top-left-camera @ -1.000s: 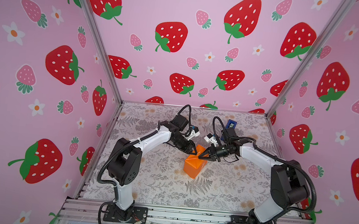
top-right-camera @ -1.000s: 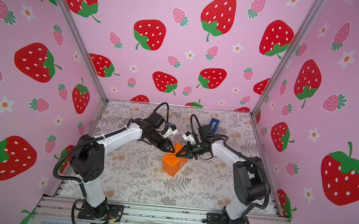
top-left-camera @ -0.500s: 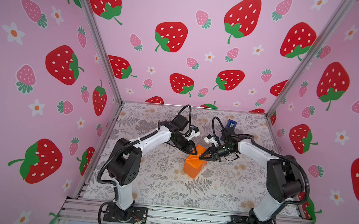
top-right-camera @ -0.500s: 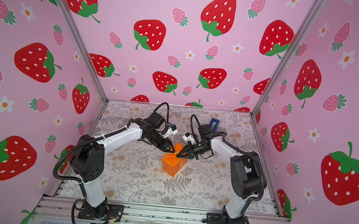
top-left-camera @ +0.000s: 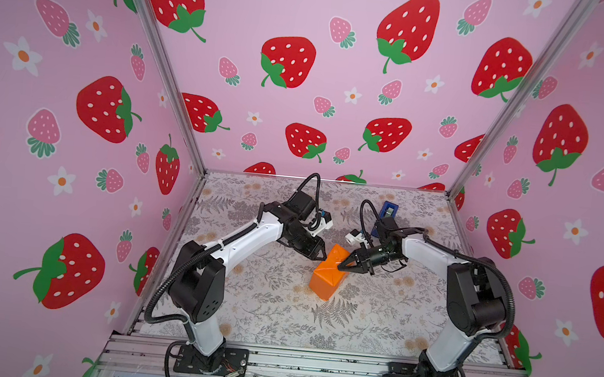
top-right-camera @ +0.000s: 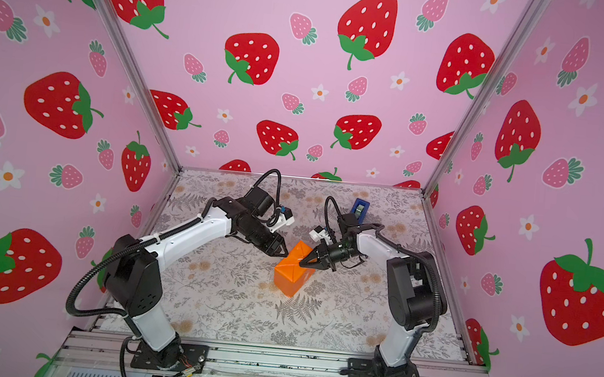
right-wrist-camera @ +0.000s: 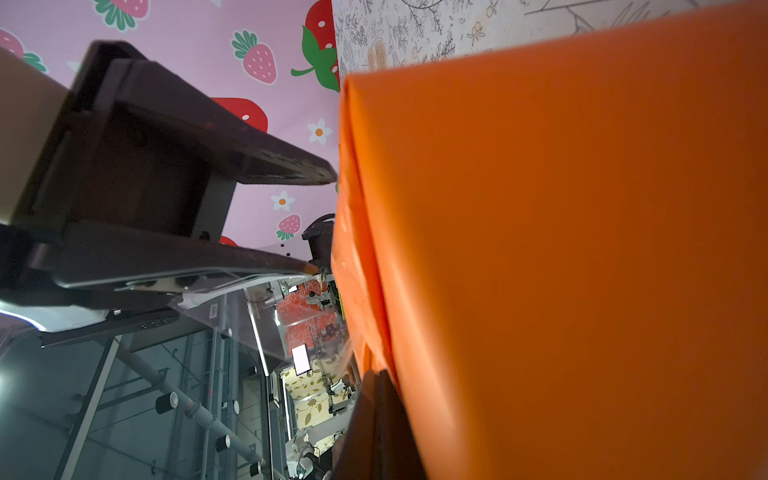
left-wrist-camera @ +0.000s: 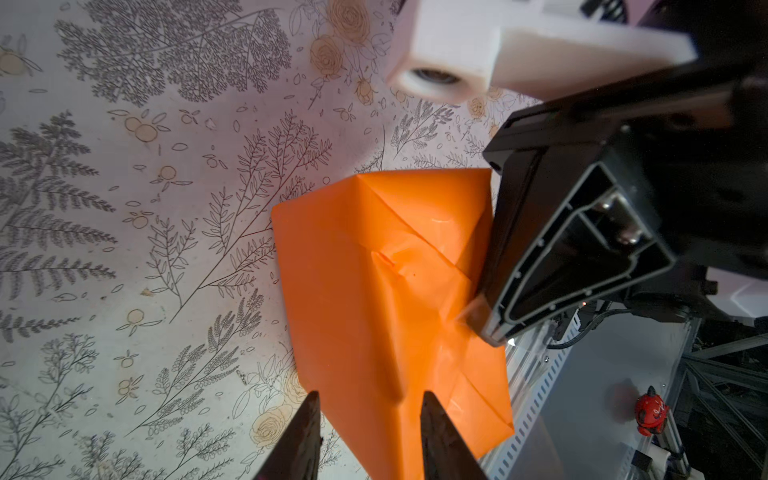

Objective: Wrap the gift box in paper

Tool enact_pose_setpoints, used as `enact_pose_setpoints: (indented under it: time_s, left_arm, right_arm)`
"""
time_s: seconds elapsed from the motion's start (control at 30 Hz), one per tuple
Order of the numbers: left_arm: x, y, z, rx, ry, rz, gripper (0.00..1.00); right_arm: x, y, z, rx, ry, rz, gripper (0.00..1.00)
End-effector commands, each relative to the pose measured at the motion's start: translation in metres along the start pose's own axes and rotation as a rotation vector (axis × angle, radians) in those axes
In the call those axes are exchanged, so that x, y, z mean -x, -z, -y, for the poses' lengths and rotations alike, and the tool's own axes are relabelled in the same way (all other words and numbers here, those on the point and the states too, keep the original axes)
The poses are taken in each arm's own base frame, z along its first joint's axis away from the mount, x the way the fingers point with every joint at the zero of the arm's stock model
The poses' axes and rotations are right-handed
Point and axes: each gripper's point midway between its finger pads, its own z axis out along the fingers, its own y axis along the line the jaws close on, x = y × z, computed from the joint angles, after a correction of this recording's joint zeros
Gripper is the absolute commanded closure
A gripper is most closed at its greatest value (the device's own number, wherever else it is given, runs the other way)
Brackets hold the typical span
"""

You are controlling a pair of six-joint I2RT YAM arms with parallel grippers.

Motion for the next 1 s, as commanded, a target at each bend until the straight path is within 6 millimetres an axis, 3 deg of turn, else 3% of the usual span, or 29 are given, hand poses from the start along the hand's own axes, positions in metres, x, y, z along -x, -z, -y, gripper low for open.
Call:
enact_pose_setpoints:
  time_s: [0.0, 0.17, 0.5, 0.67, 0.97]
  left_arm:
    - [0.015, 0.029, 0.004, 0.042, -0.003, 0.063, 0.57]
    - [0.025, 0.042, 0.007, 0.052, 0.023, 0.101, 0.55]
    - [0.041, 0.04, 0.011, 0.065, 0.044, 0.119, 0.55]
    - [0.052, 0.019, 0.021, 0.021, 0.03, 0.113, 0.6]
    - [0.05, -0.023, 0.01, -0.008, 0.071, 0.043, 0.65]
  right_arm:
    - [-0.012, -0.005, 0.053, -0.163, -0.109, -0.027, 1.0]
    - [-0.011, -0.005, 0.052, -0.166, -0.105, -0.023, 1.0]
    - [-0.01, -0.004, 0.05, -0.168, -0.102, -0.019, 1.0]
    - [-0.009, -0.004, 0.05, -0.164, -0.105, -0.017, 1.0]
    - [-0.007, -0.003, 0.047, -0.162, -0.101, -0.012, 1.0]
